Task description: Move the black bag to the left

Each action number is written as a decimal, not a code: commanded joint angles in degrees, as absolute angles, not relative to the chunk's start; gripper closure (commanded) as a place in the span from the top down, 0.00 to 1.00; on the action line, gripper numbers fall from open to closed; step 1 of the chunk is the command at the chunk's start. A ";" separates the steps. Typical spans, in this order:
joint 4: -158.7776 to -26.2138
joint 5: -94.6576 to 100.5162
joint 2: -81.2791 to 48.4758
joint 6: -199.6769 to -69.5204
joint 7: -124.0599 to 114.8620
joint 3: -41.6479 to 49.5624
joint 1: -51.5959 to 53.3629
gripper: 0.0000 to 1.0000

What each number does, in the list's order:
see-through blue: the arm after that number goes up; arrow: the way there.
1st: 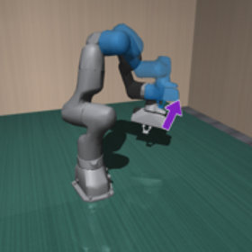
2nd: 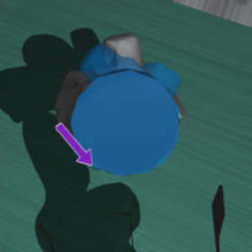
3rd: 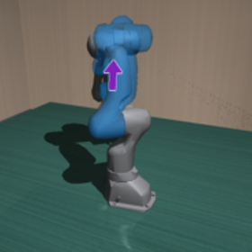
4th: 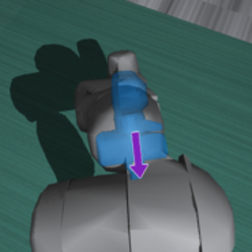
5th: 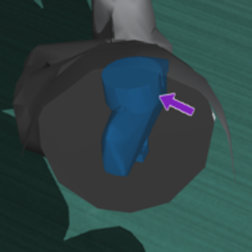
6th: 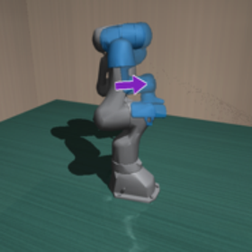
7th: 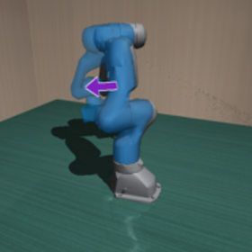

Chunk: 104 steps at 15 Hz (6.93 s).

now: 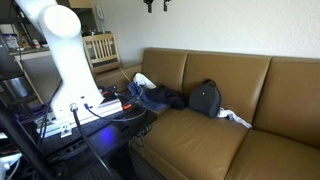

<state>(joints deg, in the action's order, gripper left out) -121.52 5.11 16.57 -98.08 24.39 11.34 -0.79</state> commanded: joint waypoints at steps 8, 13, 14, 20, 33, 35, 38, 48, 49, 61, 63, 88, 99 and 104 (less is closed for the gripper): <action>-123.63 5.52 5.58 -113.61 5.47 9.94 -4.26 1.00; -121.34 4.83 -7.12 -126.61 -8.91 10.65 -6.67 1.00; -120.39 4.35 -8.16 -125.43 -12.12 10.63 -6.71 1.00; -119.80 7.49 -10.98 -127.56 -17.79 10.99 -6.23 1.00; -108.92 1.52 -27.79 -131.11 -40.04 16.36 -7.80 1.00; -108.93 1.56 -27.63 -131.11 -40.07 16.24 -7.43 1.00; -104.76 0.76 -35.21 -135.44 -50.36 17.42 -6.33 1.00; -84.08 -13.12 -55.77 -140.64 -72.35 15.30 -7.80 1.00; -82.02 -12.01 -57.75 -143.42 -74.43 16.23 -6.99 1.00; -75.49 -8.56 -65.95 -149.52 -84.37 18.88 -5.73 1.00; -75.86 -9.09 -67.61 -153.44 -86.00 18.97 -5.23 1.00; -48.99 -14.37 -77.94 -121.03 -91.25 7.01 -20.27 1.00; -37.12 -13.71 -84.18 -120.07 -88.18 5.44 -21.67 1.00; -36.97 -14.83 -83.61 -118.06 -85.48 2.15 -23.39 1.00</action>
